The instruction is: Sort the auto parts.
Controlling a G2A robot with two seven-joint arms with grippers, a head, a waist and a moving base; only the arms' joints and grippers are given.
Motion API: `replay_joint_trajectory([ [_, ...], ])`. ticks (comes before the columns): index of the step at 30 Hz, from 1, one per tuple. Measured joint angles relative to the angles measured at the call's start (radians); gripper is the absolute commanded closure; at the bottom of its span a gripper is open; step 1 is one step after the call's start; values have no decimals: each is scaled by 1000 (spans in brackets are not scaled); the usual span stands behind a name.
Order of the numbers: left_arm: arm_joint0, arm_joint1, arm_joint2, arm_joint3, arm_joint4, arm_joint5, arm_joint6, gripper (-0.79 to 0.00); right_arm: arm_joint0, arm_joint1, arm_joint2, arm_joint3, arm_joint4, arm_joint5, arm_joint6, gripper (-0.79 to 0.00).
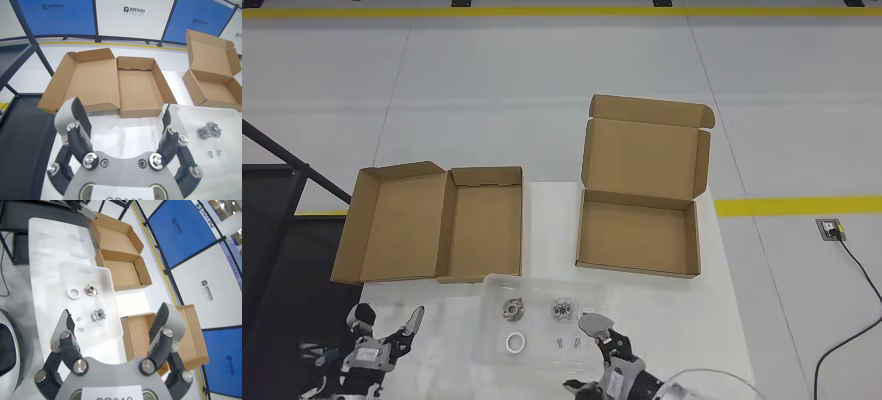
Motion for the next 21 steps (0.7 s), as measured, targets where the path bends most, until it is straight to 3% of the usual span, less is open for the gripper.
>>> replay_joint_trajectory([
  [4, 8, -3, -10, 4, -16, -6, 1, -785, 102, -28, -88, 74, 138, -26, 150, -785],
  [8, 11, -6, -14, 8, -22, -3, 1, -785, 262, -68, -197, 208, 297, -67, 394, -785],
  [11, 12, -7, -16, 9, -26, 4, -1, -785, 316, -76, -226, 236, 314, -71, 534, -785],
  [21, 10, -7, -14, 9, -28, 1, -5, -785, 302, -76, -226, 240, 305, -63, 477, -785],
])
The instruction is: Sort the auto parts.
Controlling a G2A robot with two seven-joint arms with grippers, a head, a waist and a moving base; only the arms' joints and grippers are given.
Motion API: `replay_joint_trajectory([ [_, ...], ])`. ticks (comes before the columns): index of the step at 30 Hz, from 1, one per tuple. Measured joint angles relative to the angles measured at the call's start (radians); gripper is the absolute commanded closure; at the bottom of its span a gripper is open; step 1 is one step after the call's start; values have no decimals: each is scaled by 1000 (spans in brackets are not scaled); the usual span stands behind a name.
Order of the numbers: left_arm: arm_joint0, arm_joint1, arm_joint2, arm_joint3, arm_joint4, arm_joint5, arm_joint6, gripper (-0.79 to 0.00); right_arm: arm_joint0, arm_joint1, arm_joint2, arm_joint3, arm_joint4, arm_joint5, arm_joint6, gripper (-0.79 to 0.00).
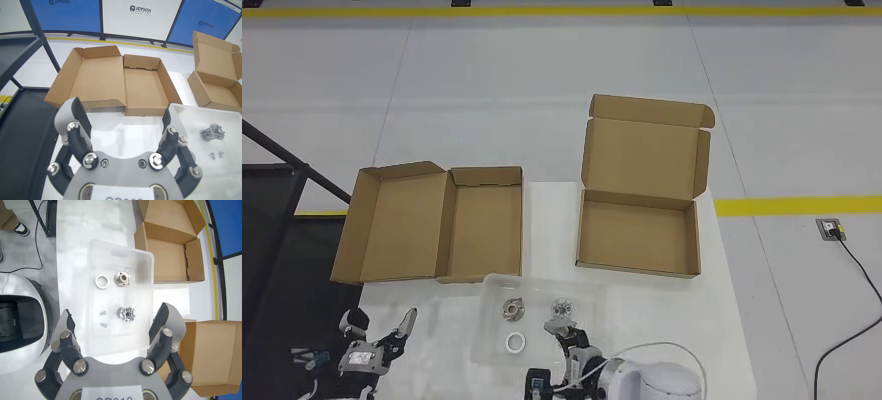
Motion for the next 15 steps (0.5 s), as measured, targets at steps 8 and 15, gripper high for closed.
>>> replay_joint_trajectory([
  [8, -14, -4, 7, -18, 20, -13, -16, -785, 134, -48, -56, 210, 164, 126, 41, -785],
  [15, -5, -9, 1, -35, 16, -7, -14, -785, 278, -107, -150, 388, 237, 264, 231, -785],
])
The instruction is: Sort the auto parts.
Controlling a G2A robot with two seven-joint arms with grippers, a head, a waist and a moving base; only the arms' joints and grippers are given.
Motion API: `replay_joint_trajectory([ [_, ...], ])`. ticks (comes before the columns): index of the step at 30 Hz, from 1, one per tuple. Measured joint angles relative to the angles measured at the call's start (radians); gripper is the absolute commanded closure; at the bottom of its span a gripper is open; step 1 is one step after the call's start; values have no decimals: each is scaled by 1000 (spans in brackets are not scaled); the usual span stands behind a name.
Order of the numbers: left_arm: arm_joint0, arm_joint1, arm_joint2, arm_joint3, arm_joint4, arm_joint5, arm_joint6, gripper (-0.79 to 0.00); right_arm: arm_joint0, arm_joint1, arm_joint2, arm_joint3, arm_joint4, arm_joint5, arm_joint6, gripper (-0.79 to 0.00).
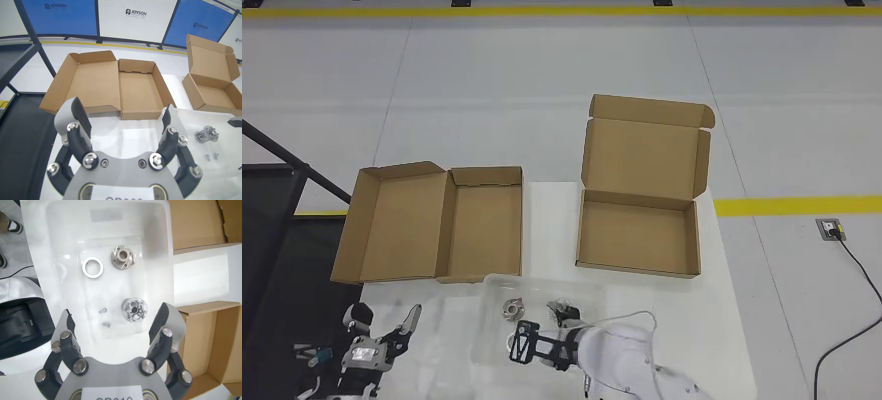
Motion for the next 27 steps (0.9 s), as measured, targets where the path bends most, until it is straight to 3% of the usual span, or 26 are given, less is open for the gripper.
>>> replay_joint_trajectory([
  [5, 2, -1, -1, -1, 1, 0, -2, -785, 65, -35, -38, 108, 46, 68, 49, -785],
  [19, 2, -1, -1, -1, 1, 0, -2, -785, 127, -75, -49, 258, 83, 120, 36, -785],
  [21, 2, -1, -1, -1, 1, 0, -2, -785, 135, -81, -53, 276, 85, 121, 30, -733],
  [23, 2, -1, -1, -1, 1, 0, -2, -785, 144, -86, -54, 296, 86, 126, 26, -434],
  [27, 2, -1, -1, -1, 1, 0, -2, -785, 160, -97, -56, 334, 92, 132, 23, -265],
])
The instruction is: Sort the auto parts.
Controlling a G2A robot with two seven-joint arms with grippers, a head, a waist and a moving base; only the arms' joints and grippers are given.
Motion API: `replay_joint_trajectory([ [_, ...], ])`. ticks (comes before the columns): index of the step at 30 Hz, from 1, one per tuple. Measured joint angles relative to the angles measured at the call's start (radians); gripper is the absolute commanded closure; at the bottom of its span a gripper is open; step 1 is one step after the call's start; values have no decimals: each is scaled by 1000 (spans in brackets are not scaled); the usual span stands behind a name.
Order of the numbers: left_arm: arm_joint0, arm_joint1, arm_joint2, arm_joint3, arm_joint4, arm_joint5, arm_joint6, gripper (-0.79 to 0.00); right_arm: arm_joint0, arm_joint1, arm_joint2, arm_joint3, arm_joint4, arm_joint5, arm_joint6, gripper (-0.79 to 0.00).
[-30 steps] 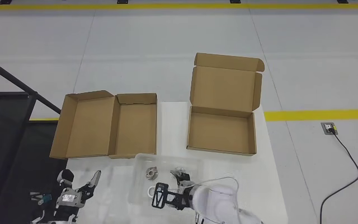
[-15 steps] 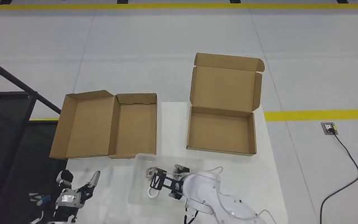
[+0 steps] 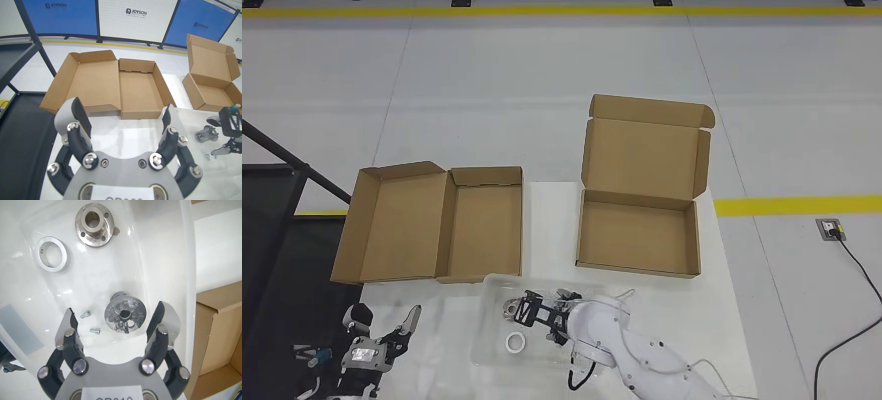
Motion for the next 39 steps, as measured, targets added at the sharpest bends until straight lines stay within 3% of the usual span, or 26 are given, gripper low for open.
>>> replay_joint_trajectory([
  [3, 0, 0, 0, 0, 0, 0, 0, -785, 7, -6, 0, 16, 4, -4, -4, -148],
  [5, 0, 0, 0, 0, 0, 0, 0, -785, 10, -8, 2, 26, 2, -4, 1, -114],
  [6, 0, 0, 0, 0, 0, 0, 0, -785, 11, -9, 3, 31, -1, -3, 6, -31],
  [7, 0, 0, 0, 0, 0, 0, 0, -785, 12, -11, 3, 33, -4, 0, 11, 0],
  [13, 0, 0, 0, 0, 0, 0, 0, -785, -11, -6, 24, -25, -27, -2, 4, 0],
  [22, 0, 0, 0, 0, 0, 0, 0, -785, -160, 64, 206, -427, -59, -164, 26, 0],
  [27, 0, 0, 0, 0, 0, 0, 0, -785, -178, 85, 335, -580, -84, -158, 36, 0],
  [31, 0, 0, 0, 0, 0, 0, 0, -785, -73, 74, 358, -464, -92, -111, 22, 0],
  [36, 0, 0, 0, 0, 0, 0, 0, -785, 132, 34, 276, -176, -134, -8, -9, 0],
  [39, 0, 0, 0, 0, 0, 0, 0, -785, 160, 30, 267, -107, -135, 4, -11, 0],
])
